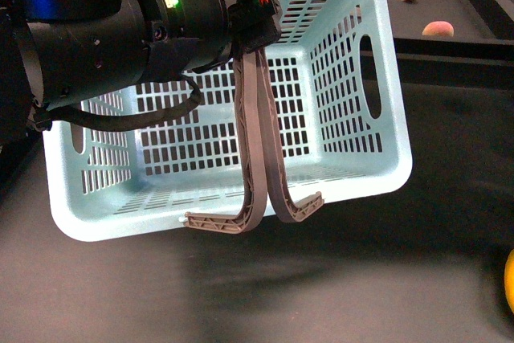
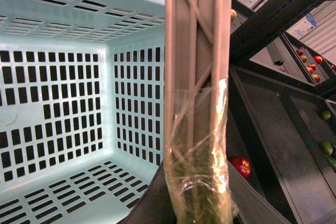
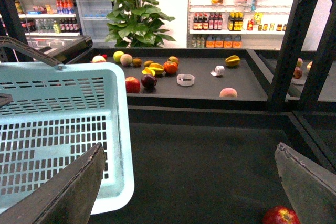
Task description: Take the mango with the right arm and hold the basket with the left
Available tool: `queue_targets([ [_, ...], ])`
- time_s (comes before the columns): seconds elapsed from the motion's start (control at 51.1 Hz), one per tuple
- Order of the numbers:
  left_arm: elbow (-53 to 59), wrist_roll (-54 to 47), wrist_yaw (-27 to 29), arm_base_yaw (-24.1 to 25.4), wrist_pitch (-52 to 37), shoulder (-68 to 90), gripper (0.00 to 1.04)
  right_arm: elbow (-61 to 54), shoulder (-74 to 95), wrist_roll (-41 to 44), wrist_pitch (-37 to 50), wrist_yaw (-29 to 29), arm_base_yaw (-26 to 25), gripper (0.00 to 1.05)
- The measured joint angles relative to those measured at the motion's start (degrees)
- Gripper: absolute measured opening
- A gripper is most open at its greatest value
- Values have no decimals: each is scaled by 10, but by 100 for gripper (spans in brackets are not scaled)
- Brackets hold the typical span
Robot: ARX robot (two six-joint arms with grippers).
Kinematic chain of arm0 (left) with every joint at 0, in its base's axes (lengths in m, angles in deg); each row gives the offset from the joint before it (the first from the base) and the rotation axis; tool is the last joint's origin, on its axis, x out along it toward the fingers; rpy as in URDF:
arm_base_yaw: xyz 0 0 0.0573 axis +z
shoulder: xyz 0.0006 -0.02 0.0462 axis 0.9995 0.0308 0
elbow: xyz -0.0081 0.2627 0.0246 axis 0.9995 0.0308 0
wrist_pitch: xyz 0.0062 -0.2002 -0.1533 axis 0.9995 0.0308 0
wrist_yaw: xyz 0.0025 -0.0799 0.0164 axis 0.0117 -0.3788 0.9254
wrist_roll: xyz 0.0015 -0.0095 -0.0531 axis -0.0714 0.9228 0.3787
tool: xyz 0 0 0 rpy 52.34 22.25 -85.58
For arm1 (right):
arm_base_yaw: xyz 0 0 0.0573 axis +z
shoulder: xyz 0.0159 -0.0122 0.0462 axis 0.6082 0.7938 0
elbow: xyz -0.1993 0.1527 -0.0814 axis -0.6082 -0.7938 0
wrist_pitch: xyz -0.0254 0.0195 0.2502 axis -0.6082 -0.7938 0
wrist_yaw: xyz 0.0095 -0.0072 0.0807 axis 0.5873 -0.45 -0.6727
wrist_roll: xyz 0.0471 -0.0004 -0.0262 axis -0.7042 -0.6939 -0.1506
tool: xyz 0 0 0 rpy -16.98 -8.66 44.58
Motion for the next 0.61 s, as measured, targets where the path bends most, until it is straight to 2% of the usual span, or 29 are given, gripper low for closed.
queue_targets([
  [0.254,0,0,0,0,0,0,9,0,0,0,0,0,0,96],
  [0.352,0,0,0,0,0,0,9,12,35,18,-33,96,19,96],
  [0.372,0,0,0,0,0,0,9,13,43,18,-31,101,18,96],
  [0.489,0,0,0,0,0,0,9,19,143,16,27,89,-20,96],
  [0.607,0,0,0,0,0,0,9,32,294,19,160,47,-75,96],
])
